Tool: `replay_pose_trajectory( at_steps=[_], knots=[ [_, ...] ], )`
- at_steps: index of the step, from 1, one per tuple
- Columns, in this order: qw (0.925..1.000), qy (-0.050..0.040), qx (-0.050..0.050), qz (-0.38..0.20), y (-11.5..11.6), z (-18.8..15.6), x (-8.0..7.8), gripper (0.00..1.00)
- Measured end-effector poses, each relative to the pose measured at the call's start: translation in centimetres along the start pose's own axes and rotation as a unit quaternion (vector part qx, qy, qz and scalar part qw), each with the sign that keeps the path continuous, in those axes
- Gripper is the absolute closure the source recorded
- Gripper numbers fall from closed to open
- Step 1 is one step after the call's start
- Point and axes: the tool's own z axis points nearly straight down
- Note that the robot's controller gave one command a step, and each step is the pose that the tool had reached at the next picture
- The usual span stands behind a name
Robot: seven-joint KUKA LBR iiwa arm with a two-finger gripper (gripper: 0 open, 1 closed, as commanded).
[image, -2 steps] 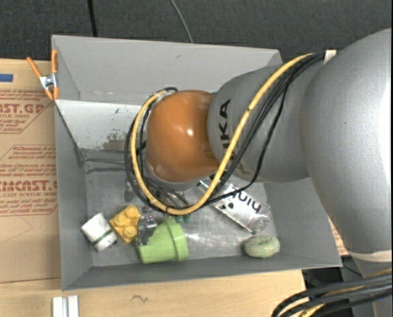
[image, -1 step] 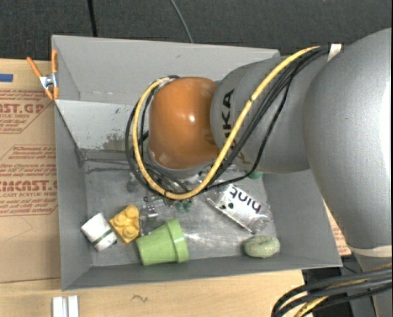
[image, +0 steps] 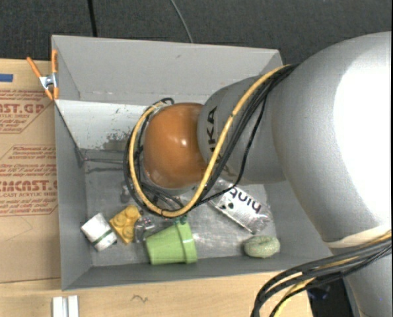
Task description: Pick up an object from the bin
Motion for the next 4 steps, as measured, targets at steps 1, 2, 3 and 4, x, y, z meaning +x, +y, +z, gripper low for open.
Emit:
replay_pose_trajectory(
  at_steps=[1, 2, 3, 4],
  knots=[
    [0.9993, 0.0118, 0.002, -0.035, 1.0, 2.4, 0.6, 1.0],
    [0.9993, 0.0117, 0.002, -0.035, 1.0, 2.4, 0.6, 1.0],
    [0.9993, 0.0129, 0.002, -0.035, 1.0, 2.0, 0.7, 1.0],
    [0.9992, 0.0188, 0.002, -0.035, 1.0, 0.1, 1.0, 1.0]
  ],
)
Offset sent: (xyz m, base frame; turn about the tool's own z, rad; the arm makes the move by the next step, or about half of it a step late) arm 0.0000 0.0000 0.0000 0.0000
